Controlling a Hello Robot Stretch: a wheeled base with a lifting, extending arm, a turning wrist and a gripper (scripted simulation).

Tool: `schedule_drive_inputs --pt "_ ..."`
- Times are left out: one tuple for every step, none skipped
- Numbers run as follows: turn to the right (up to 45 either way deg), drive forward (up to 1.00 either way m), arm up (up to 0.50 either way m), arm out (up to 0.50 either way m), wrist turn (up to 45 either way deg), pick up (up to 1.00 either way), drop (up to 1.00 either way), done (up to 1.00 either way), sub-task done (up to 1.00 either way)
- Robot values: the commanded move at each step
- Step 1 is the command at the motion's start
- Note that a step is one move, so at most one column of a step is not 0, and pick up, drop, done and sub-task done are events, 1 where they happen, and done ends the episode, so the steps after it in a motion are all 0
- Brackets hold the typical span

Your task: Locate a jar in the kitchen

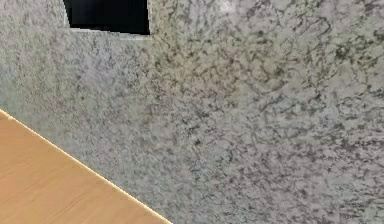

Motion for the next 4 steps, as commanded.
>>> schedule_drive_inputs --pt "6.0 0.0 0.0 0.0 0.0 0.0 0.0 0.0 0.0" --pt "0.0 0.3 0.0 0.0 0.0 0.0 0.0 0.0 0.0" --pt "-45.0 0.0 0.0 0.0 0.0 0.0 0.0 0.0 0.0" --pt "-12.0 0.0 0.0 0.0 0.0 0.0 0.0 0.0 0.0"
